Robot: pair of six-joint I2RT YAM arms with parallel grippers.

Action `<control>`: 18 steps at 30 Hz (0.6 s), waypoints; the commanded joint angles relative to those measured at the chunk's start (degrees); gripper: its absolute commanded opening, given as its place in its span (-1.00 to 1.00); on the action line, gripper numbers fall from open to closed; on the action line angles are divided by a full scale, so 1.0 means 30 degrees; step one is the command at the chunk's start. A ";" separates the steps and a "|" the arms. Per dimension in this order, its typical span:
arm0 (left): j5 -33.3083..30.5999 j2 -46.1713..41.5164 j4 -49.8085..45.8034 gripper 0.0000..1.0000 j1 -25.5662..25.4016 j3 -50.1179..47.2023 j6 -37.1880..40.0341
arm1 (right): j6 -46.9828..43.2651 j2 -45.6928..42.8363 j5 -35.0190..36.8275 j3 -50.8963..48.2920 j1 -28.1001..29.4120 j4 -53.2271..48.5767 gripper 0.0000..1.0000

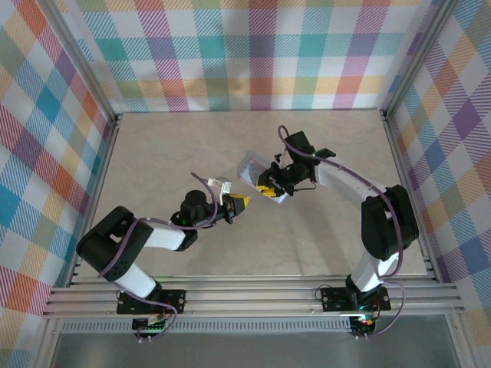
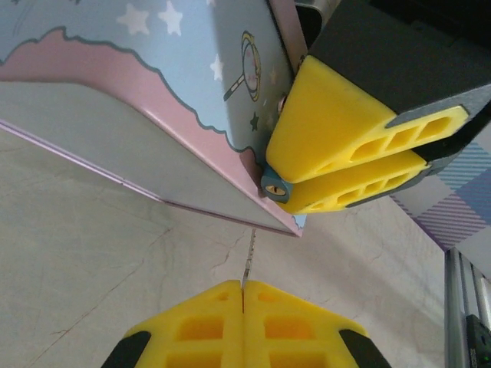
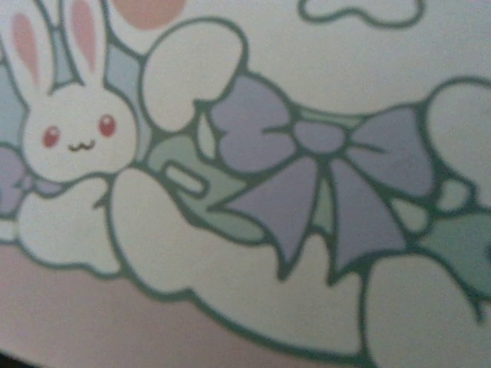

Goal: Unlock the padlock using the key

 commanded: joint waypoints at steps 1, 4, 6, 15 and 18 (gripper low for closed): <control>0.0129 0.0524 0.2372 -1.00 -0.0211 0.0383 -0.0572 | 0.0417 -0.0718 -0.0335 0.0690 -0.0111 0.0259 -1.00; -0.0101 0.0846 0.2739 -1.00 -0.0325 0.0472 -0.0612 | 0.0697 -0.0696 -0.0268 0.0675 -0.0095 0.0375 -1.00; -0.0481 0.1010 0.2879 -1.00 -0.0510 0.0436 -0.0424 | 0.0897 -0.0680 -0.0063 0.0668 -0.0106 0.0383 -1.00; -0.1757 0.2617 0.4748 -1.00 -0.1164 0.0724 -0.0779 | 0.1519 -0.0508 0.0449 0.0774 -0.0118 0.0493 -1.00; -0.1986 0.2685 0.5120 -1.00 -0.1199 0.0669 -0.0954 | 0.1575 -0.0505 0.0627 0.0737 -0.0111 0.0550 -1.00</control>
